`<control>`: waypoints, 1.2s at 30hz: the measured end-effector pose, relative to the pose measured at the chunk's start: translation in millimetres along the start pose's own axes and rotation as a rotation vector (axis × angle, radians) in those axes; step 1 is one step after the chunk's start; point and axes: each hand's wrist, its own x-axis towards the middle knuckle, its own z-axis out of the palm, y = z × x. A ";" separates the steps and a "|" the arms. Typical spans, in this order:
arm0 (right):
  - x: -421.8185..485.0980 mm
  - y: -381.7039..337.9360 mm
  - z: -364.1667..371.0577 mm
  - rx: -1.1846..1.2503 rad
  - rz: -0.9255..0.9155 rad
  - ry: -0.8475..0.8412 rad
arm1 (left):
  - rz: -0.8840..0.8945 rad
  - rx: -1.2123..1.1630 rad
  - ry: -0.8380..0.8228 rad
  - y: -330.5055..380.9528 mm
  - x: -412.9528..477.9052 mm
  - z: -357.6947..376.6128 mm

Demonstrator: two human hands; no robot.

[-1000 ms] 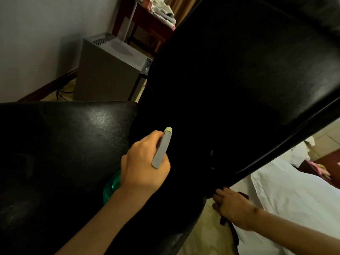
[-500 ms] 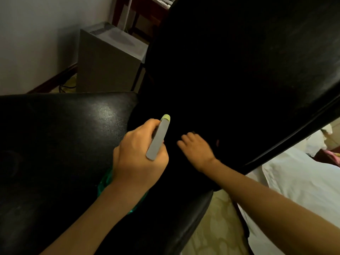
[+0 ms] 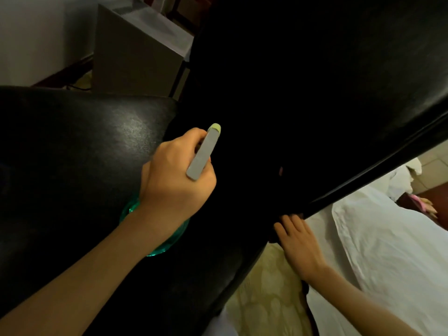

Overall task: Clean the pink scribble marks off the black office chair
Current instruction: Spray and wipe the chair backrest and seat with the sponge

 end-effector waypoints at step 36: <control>-73.9 19.5 6.6 -0.111 0.143 -0.022 | -0.022 0.041 0.047 3.1 -1.1 -2.0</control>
